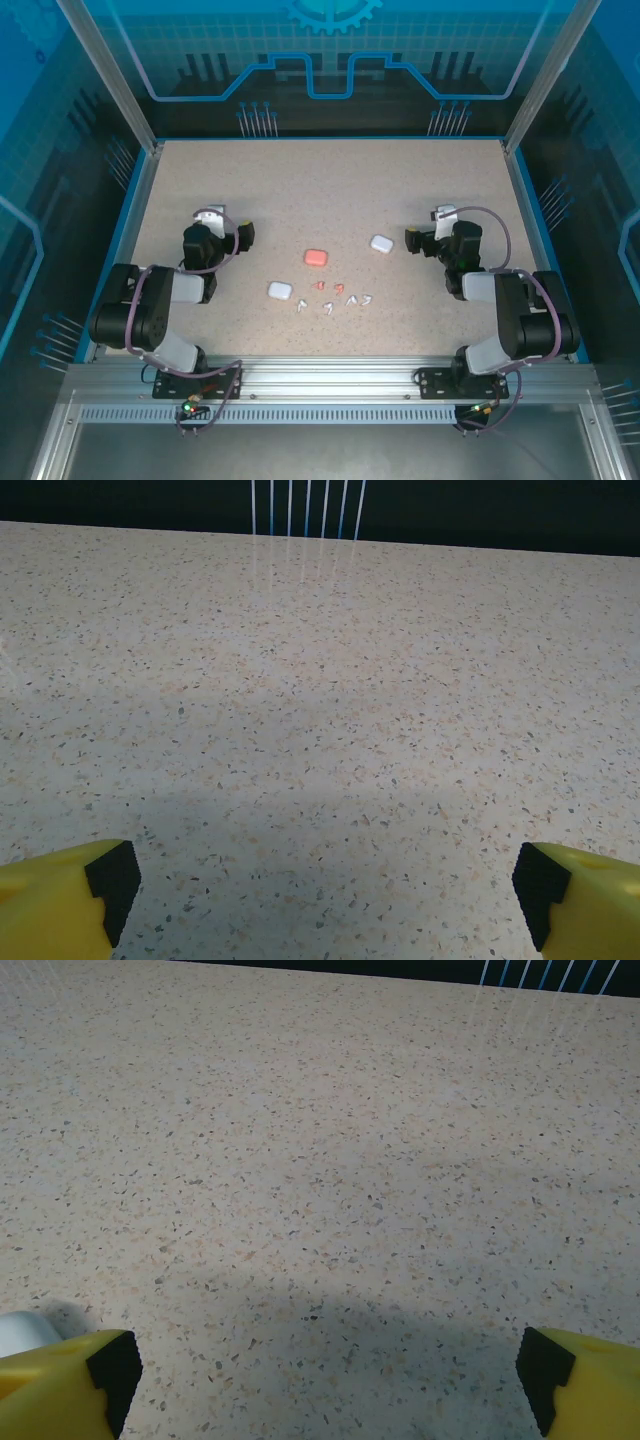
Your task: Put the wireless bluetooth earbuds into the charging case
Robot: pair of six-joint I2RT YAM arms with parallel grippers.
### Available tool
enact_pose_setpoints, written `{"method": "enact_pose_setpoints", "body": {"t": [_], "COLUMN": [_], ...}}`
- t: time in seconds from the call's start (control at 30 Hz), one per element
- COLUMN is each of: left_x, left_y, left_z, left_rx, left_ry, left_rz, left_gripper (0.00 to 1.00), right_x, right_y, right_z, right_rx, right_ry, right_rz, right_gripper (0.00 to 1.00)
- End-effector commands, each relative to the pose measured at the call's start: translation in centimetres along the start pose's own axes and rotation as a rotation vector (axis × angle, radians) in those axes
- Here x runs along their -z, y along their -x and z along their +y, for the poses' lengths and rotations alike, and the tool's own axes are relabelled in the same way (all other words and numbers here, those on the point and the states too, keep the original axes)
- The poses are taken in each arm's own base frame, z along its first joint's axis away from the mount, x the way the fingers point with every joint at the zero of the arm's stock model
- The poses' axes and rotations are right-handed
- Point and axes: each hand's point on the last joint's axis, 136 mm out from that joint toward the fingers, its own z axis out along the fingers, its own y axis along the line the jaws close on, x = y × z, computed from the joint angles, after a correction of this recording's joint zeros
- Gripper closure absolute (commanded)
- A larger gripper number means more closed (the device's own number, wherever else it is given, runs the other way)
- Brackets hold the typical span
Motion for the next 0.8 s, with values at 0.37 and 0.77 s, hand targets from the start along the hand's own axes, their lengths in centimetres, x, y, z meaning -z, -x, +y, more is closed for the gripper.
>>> {"method": "enact_pose_setpoints", "body": {"t": [0.37, 0.77], "left_x": [-0.12, -0.14], "left_y": [0.52, 0.48], "left_z": [0.33, 0.32], "left_rx": [-0.013, -0.01], "left_ry": [0.012, 0.011], "left_rz": [-0.012, -0.009], "left_gripper": [0.01, 0.01], "right_x": [-0.4, -0.41], "right_y": [1.52, 1.5], "right_z": [0.28, 0.26], "right_rx": [0.031, 0.029], "right_ry": [-0.009, -0.01], "right_rz": [-0.042, -0.042], "right_gripper": [0.0, 0.0]}}
